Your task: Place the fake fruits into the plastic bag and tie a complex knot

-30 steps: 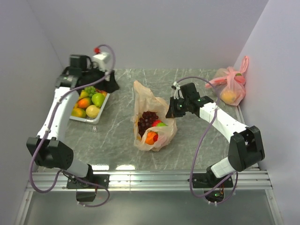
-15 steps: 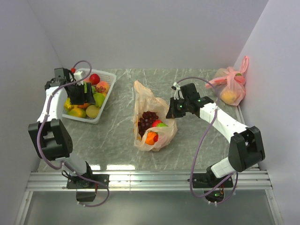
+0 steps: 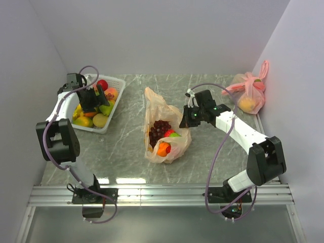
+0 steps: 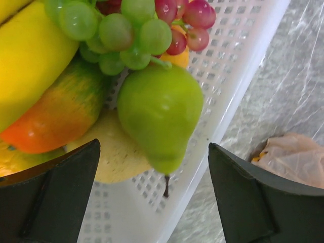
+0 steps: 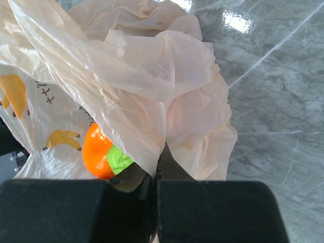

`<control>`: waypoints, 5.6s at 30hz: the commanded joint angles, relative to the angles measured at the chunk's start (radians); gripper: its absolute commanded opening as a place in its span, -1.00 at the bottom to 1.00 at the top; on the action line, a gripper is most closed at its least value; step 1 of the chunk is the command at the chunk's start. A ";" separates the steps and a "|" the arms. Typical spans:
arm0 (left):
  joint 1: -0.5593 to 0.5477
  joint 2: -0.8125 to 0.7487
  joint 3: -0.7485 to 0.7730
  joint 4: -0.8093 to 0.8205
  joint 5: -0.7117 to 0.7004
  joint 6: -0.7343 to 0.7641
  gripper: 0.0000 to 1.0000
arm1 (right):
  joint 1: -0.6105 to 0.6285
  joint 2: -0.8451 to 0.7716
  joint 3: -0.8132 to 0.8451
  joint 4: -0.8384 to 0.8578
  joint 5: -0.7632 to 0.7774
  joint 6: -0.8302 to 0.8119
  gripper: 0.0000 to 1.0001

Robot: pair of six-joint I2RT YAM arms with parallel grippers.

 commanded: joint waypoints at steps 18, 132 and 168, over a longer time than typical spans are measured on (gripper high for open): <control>-0.076 0.091 0.008 0.142 -0.174 -0.229 0.89 | 0.002 -0.018 0.014 0.000 0.001 -0.006 -1.00; -0.903 0.001 0.396 0.079 0.183 -0.054 -0.99 | -0.180 -0.552 -0.153 0.330 -0.266 -0.448 0.99; -0.755 -0.163 0.242 0.369 0.146 -0.239 -0.01 | 0.075 -0.443 -0.423 0.761 -0.119 -0.233 -1.00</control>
